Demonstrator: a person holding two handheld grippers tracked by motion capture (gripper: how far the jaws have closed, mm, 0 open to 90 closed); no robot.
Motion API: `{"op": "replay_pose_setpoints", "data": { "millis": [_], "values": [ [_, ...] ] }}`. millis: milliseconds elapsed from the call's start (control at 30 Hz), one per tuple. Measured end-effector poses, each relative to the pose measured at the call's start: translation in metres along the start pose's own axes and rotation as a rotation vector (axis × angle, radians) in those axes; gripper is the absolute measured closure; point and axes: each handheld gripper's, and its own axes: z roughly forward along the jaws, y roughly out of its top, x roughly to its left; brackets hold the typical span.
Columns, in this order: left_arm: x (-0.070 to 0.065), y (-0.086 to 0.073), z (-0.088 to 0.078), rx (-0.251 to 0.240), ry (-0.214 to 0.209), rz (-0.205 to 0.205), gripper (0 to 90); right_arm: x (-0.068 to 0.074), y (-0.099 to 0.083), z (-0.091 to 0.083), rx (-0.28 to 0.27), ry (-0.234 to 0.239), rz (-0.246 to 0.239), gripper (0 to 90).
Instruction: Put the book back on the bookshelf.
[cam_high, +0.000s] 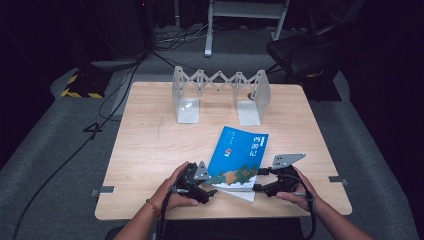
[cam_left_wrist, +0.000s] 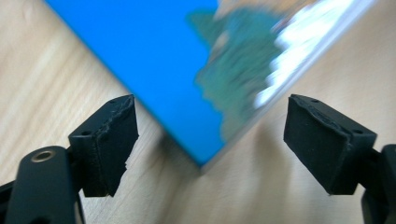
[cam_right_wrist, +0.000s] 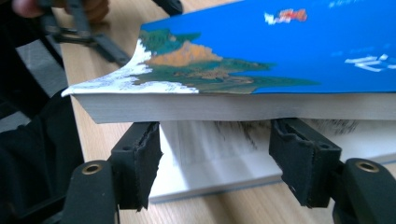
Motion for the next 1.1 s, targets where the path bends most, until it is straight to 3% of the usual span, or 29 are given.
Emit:
{"op": "replay_pose_setpoints", "data": {
  "millis": [67, 167, 267, 333, 433, 533, 633, 667, 733, 867, 933, 1100],
  "values": [
    [-0.005, 0.006, -0.002, -0.025, -0.012, -0.010, 19.0, 0.006, 0.005, 0.000, -0.006, -0.032, -0.022, 34.7],
    [-0.018, 0.021, 0.002, -0.021, -0.006, 0.025, 20.2, 0.007, 0.010, 0.000, -0.026, -0.032, -0.031, 34.8],
    [-0.033, 0.036, 0.012, 0.003, 0.009, 0.066, 30.9, 0.006, 0.013, 0.000, -0.047, -0.027, -0.019, 34.9],
    [-0.041, 0.045, 0.019, 0.008, 0.055, 0.089, 31.1, 0.008, 0.017, 0.000, -0.053, -0.037, -0.024, 34.8],
    [-0.045, 0.055, 0.024, -0.001, 0.080, 0.087, 30.9, 0.009, 0.021, 0.001, -0.067, -0.039, -0.020, 34.9],
    [-0.046, 0.060, 0.030, -0.019, 0.118, 0.065, 31.0, 0.009, 0.026, 0.002, -0.076, -0.040, -0.009, 35.0],
    [-0.045, 0.057, 0.033, -0.030, 0.163, 0.056, 39.1, 0.009, 0.027, 0.002, -0.079, -0.039, -0.010, 35.9],
    [-0.044, 0.055, 0.032, -0.038, 0.176, 0.064, 45.5, 0.008, 0.026, 0.002, -0.071, -0.034, -0.009, 36.0],
    [-0.041, 0.053, 0.029, -0.057, 0.157, 0.064, 51.8, 0.006, 0.025, 0.001, -0.072, -0.023, -0.008, 36.2],
    [-0.038, 0.053, 0.021, -0.080, 0.167, 0.095, 65.1, 0.002, 0.025, 0.000, -0.088, -0.014, -0.013, 36.2],
    [-0.034, 0.052, 0.016, -0.100, 0.169, 0.082, 71.1, 0.000, 0.024, -0.001, -0.090, -0.012, -0.022, 36.2],
    [-0.020, 0.041, 0.007, -0.093, 0.140, 0.079, 74.9, -0.001, 0.020, -0.006, -0.116, -0.004, -0.077, 39.5]
  ]
}}
